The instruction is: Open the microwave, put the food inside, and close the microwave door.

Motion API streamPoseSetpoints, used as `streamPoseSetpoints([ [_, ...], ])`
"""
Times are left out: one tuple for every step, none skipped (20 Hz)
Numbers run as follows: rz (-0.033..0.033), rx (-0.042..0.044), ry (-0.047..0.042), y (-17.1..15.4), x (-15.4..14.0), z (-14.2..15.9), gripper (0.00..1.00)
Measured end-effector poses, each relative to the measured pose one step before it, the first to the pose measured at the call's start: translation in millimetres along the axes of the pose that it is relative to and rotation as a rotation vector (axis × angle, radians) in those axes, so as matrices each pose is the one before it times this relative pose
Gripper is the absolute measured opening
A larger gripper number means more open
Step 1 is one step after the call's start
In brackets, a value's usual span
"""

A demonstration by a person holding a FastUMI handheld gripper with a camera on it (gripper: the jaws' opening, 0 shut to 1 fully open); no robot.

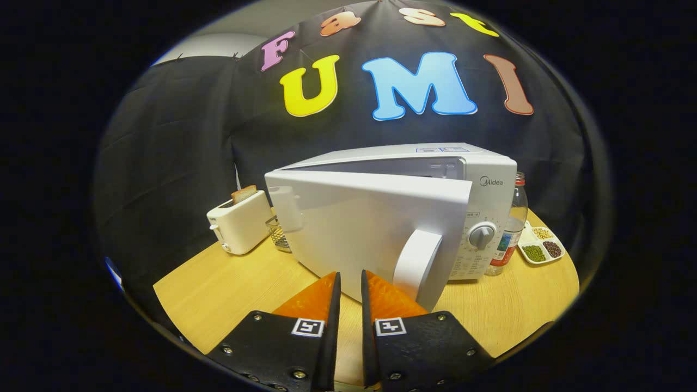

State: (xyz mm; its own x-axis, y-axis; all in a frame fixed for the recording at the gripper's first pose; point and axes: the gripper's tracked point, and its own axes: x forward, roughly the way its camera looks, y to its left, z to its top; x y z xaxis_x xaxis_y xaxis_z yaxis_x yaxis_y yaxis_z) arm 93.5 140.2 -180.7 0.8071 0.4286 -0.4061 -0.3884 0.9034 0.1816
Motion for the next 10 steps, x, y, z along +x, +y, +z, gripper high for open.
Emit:
streamPoseSetpoints([
  [-0.0094, 0.00369, 0.0003, -5.59, 7.46, 2.87, 0.2],
  [-0.00973, 0.00477, 0.00243, -4.78, 7.02, 2.24, 0.2],
  [-0.00834, 0.00715, -0.0018, -4.24, 7.69, 3.35, 0.2],
  [-0.00804, 0.00743, -0.00157, -3.77, 6.51, 3.39, 0.2],
  [-0.00821, 0.00494, -0.00243, -3.81, 6.3, 2.92, 0.2],
  [-0.01348, -0.00101, 0.00008, -3.87, 5.93, 1.49, 0.2],
  [-0.01309, 0.00271, -0.00004, -4.82, 6.0, 1.74, 0.2],
  [-0.00579, 0.0083, -0.0016, -2.6, 5.08, 1.71, 0.2],
  [-0.01642, 0.00354, -0.00382, -3.86, 5.6, 2.76, 0.2],
  [-0.01953, 0.00595, -0.0031, -4.91, 4.86, 3.2, 0.2],
])
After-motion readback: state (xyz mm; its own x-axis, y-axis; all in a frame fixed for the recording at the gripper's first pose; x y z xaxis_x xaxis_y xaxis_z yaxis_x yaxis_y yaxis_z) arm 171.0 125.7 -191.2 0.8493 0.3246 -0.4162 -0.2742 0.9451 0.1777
